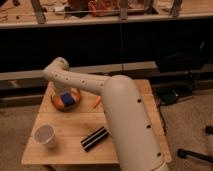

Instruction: Place the white sponge in the ceramic bowl

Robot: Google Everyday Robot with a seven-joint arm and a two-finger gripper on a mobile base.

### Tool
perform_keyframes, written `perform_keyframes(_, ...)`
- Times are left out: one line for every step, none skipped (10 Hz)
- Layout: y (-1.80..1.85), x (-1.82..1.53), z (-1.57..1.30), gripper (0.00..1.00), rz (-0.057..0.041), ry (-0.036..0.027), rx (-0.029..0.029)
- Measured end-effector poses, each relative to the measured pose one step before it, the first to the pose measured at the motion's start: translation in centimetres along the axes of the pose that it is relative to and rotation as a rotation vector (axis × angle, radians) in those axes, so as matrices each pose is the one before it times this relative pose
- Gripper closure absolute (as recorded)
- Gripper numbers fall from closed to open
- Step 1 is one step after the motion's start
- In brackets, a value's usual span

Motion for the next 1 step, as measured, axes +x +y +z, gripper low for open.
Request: perform_keyframes(-0.045,0.055,-0.011,0.31,-0.00106,0.00156,0.00069)
